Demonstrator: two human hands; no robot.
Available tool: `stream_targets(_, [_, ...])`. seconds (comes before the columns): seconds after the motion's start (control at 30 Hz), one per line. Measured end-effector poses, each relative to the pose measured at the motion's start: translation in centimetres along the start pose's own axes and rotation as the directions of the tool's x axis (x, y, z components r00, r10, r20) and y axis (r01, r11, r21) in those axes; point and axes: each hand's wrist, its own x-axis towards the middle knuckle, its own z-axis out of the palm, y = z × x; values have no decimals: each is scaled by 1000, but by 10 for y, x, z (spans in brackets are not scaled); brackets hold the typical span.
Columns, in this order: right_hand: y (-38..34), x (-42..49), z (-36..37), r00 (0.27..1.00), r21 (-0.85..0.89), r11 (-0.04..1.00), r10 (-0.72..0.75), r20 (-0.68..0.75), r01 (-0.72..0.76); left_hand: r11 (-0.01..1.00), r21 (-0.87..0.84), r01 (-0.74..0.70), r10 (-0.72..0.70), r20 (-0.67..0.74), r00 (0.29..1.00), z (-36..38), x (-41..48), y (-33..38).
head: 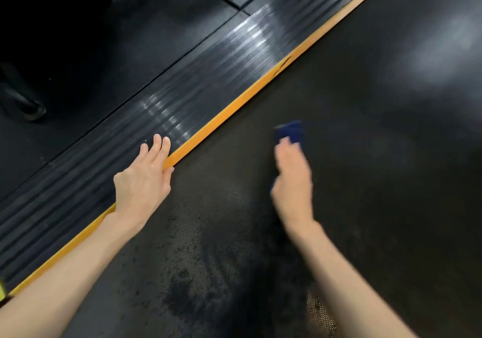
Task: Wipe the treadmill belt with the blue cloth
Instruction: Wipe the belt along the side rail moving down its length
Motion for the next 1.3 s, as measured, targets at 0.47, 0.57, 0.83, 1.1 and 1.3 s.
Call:
stream_targets(0.47, [8,49,-14,971,-119,981,171,165,-152,905,-415,92,-9,197,980,-12,7,-30])
stream_targets(0.57, [-62,1,11,963,26,998,-54,265,49,843,-515,157,-81,167,983,-18,-1,-37])
stream_targets(0.83, [-20,11,-2,768,-132,790,-518,378,598,979,-203,36,37,345,938,-20,-25,-48])
stream_targets(1.1, [8,50,-16,907,-212,945,-151,392,248,976,-82,-204,219,447,868,-31,-18,-66])
stream_targets(1.3, [14,46,-8,940,-162,964,-154,303,210,977,-93,-190,212,458,863,-29,-19,-63])
